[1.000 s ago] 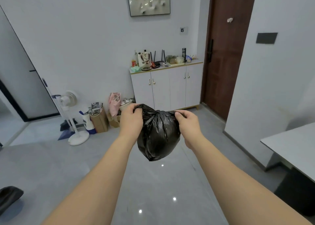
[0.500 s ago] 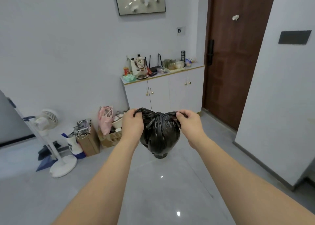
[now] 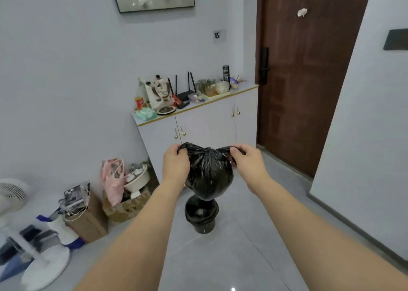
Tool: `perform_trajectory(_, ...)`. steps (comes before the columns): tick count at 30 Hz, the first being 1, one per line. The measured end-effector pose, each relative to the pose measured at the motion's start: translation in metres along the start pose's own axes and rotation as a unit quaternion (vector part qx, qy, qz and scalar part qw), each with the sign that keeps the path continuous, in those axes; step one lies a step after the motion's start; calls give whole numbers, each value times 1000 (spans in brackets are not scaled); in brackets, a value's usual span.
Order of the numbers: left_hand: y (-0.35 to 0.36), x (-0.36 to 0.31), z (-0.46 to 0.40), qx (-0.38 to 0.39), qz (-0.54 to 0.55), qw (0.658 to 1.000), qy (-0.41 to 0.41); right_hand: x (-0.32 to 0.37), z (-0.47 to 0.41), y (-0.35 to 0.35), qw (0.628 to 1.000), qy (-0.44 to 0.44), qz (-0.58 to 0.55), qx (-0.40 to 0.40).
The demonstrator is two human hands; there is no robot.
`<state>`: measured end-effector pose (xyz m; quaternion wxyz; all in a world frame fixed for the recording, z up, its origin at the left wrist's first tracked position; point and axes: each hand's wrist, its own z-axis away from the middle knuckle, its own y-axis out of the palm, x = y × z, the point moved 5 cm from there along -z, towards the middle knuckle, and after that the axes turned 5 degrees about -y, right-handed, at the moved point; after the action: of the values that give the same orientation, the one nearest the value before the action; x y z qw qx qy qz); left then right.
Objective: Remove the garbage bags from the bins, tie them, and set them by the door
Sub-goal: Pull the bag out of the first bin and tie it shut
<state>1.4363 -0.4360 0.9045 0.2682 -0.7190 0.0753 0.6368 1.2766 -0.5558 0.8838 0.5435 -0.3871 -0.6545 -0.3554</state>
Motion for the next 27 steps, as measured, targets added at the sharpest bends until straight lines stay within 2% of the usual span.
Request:
perform_trajectory(7,132,-6,-109,119,-22,993,-17,-33,-113,-55,991,-2,83,-107)
perform_trajectory(12,252,-30,-145,235,-12,972,-2,-50,-166,-126,968,16,120,-221)
perform_trajectory(19,422,-54,-129,362,-48,931,27,-90,-196,-253,930,67,91,-349)
perform_trajectory(27,596,-55,-90,457,-88,885,8,-128,-234,-399,907,113,90,-395)
